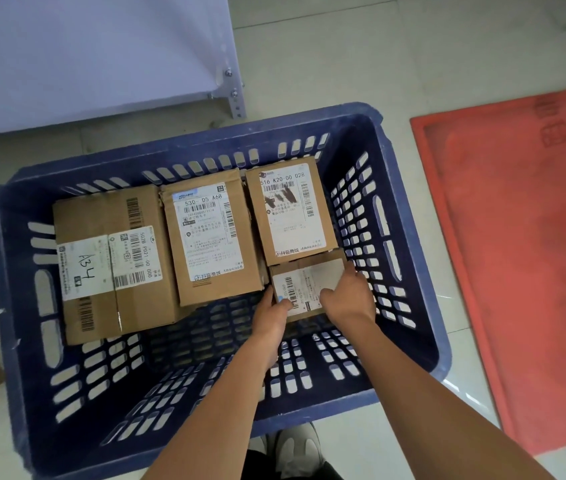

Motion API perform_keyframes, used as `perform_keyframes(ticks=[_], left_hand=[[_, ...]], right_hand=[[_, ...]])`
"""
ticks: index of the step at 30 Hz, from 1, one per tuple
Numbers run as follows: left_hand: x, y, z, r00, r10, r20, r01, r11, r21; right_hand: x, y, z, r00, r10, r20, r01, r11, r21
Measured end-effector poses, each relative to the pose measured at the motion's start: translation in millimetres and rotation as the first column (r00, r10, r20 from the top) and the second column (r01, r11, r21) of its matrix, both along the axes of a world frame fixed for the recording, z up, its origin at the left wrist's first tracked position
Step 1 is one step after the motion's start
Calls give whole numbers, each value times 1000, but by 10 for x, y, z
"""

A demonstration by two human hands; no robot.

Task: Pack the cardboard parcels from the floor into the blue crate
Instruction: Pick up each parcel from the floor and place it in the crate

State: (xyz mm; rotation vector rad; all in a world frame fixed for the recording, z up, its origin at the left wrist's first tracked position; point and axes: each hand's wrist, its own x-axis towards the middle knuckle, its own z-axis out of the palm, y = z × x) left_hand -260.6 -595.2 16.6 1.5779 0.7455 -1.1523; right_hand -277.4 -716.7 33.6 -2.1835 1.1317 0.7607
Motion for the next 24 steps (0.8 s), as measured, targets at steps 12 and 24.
perform_keyframes(ticks=[12,24], left_hand=[[85,-150,112,999,26,-23,-27,1000,-15],[276,655,1896,981,112,159,-100,992,-81]], right_hand=[[-61,26,323,999,34,-13,-34,999,39],[209,598,1849,894,-440,86,319,759,567]])
